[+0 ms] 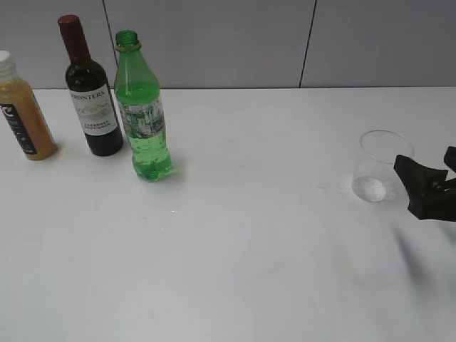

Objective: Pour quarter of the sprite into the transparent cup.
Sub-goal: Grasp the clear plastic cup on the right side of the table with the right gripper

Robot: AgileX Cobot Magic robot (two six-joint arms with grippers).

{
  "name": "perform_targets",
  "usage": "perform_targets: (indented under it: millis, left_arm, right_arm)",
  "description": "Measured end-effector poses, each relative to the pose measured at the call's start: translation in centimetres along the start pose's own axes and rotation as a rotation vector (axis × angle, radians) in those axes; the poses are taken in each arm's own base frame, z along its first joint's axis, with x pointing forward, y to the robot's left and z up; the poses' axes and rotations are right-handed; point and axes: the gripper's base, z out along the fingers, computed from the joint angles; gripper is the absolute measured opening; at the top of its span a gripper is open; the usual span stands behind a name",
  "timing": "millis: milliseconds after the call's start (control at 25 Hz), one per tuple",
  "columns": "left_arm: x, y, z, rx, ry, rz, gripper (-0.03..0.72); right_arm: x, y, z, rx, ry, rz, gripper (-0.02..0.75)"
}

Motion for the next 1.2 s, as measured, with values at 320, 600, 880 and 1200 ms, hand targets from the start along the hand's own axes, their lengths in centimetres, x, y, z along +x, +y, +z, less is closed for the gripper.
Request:
perform_targets:
  millis: [320,600,880,1200]
  left_arm:
    - [0.0,0.0,0.0,0.000,0.000,0.000,0.221]
    - [0.0,0.0,0.0,-0.001,0.000,0.000,0.221]
    - [0.0,0.0,0.0,-0.001,0.000,0.000,0.221]
    - [0.0,0.0,0.0,-0.001,0.000,0.000,0.221]
  right_arm:
    - [3.2,-0.1,0.8,-0.004,0.139,0.021,0.606]
    - [5.1,0.1,2.0,-0.038,0.218,0.022,0.683]
    - [5.0,-0.2,3.8,-0.031,0.187,0.030,0.690]
    - [5.5,-0.4,5.8,-0.029,0.178,0.067,0.690]
